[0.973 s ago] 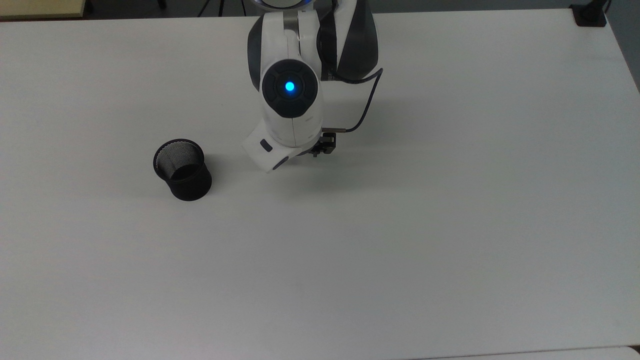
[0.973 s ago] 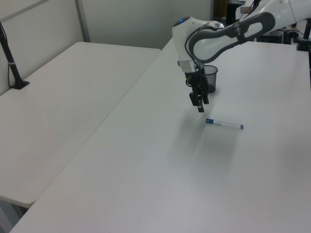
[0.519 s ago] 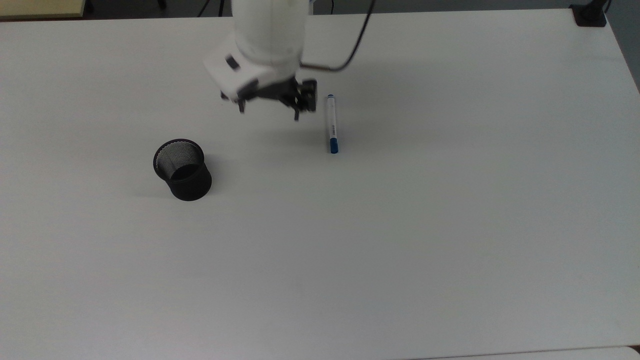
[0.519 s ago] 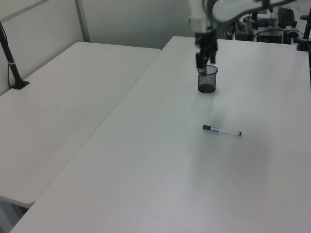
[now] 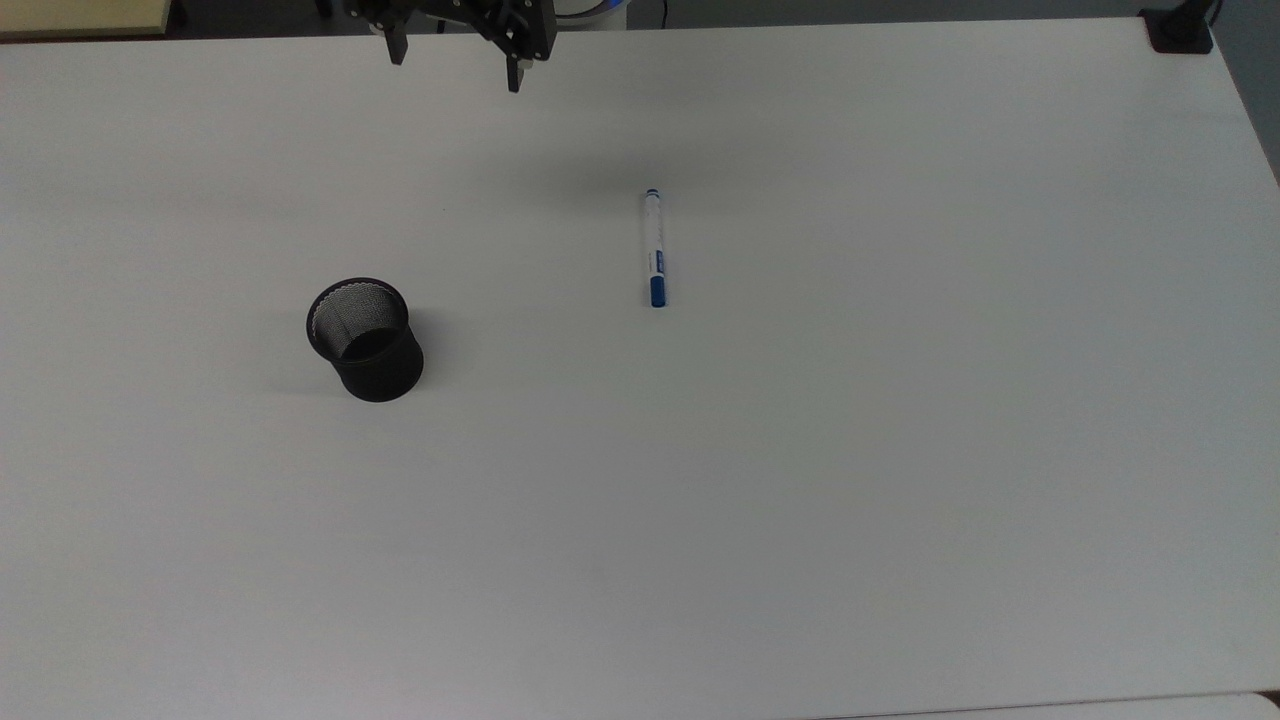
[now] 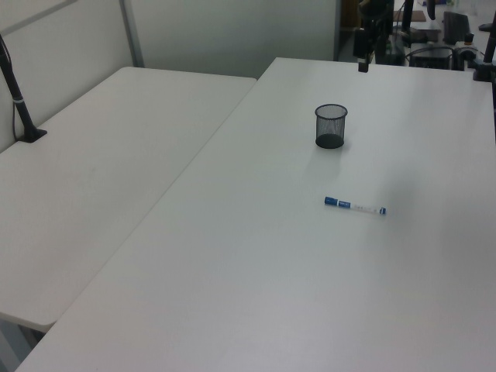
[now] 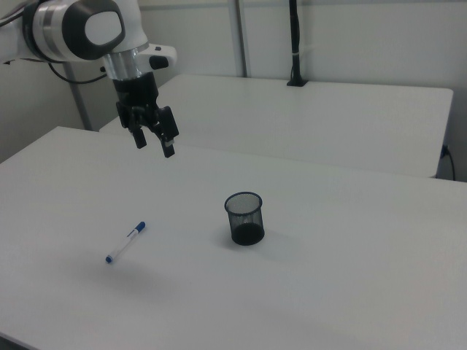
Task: Remove the marker
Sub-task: 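Open the gripper to release the marker and raise the gripper away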
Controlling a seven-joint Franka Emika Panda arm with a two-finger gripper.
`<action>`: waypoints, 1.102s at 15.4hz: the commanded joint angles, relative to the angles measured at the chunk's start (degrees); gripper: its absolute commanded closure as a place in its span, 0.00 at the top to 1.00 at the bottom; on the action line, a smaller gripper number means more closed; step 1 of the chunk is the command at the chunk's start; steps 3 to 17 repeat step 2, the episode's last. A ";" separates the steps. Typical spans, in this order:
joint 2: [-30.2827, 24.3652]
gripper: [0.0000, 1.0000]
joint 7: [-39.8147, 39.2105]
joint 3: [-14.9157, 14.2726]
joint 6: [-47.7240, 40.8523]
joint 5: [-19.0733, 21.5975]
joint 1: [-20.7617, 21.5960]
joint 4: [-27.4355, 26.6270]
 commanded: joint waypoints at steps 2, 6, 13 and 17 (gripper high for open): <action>-1.16 1.00 1.80 0.13 -0.48 0.37 0.86 -3.40; -1.16 1.00 1.80 0.13 -0.48 0.37 0.86 -3.40; -1.16 1.00 1.80 0.13 -0.48 0.37 0.86 -3.40; -1.16 1.00 1.80 0.13 -0.48 0.37 0.86 -3.40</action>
